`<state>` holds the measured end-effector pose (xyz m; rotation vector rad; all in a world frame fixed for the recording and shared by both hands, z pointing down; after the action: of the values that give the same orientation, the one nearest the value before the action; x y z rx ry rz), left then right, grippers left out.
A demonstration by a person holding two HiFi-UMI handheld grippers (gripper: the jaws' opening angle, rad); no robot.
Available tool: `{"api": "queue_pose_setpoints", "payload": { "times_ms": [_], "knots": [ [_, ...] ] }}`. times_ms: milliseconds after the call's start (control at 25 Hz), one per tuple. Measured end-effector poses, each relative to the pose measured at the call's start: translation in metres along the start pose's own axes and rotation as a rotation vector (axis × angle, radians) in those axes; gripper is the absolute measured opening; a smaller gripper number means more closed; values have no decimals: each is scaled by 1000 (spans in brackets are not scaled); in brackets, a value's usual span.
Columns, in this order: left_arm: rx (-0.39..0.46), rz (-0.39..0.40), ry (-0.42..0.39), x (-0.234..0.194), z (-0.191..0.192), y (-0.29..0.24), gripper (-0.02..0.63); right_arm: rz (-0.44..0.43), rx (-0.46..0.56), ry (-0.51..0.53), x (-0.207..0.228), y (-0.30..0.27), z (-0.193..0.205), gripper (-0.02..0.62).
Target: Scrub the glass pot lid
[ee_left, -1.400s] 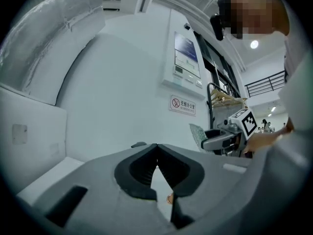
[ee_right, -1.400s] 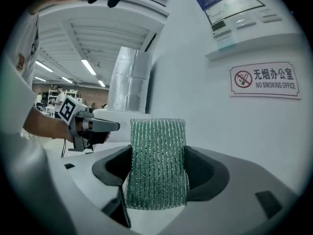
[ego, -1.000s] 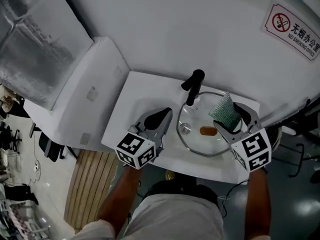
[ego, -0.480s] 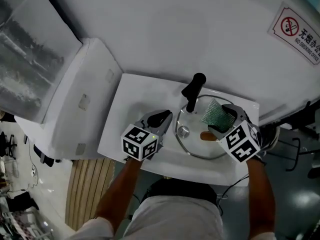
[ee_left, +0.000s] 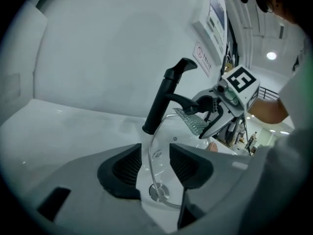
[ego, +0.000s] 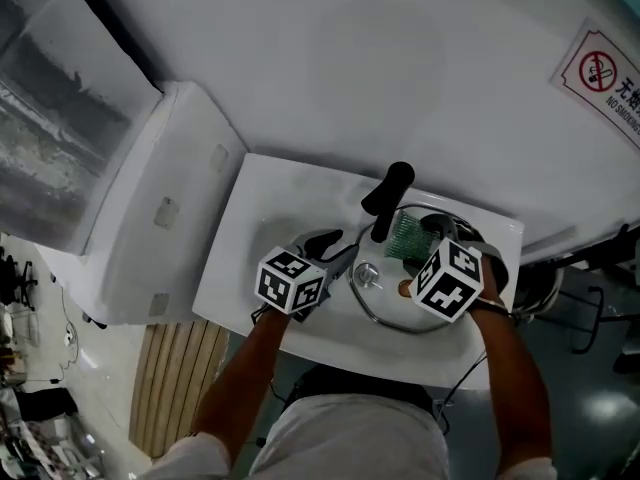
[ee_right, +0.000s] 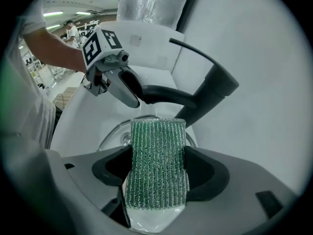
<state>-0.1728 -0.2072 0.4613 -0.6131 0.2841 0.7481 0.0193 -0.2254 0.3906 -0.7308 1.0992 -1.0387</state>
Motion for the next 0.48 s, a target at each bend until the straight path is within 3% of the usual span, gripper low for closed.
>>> {"api": "queue_pose_setpoints", "payload": {
  "times_ms": [240, 480],
  "knots": [
    [-86, 46, 28, -5, 13, -23, 209, -38, -49, 68, -1, -17, -8, 328],
    [-108, 63, 44, -5, 21, -32, 209, -58, -77, 99, -4, -29, -19, 328]
  ]
}}
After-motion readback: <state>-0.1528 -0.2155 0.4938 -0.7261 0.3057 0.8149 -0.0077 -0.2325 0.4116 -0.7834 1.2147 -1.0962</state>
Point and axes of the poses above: the fingertips, and each gripper's own axes: y backward along the fingers, x to its right, z out of its underside, the point moved 9 cm from there along y, backward along the fingers, and after that the axes turned 7 degrees about y, right-handed, at the moved point
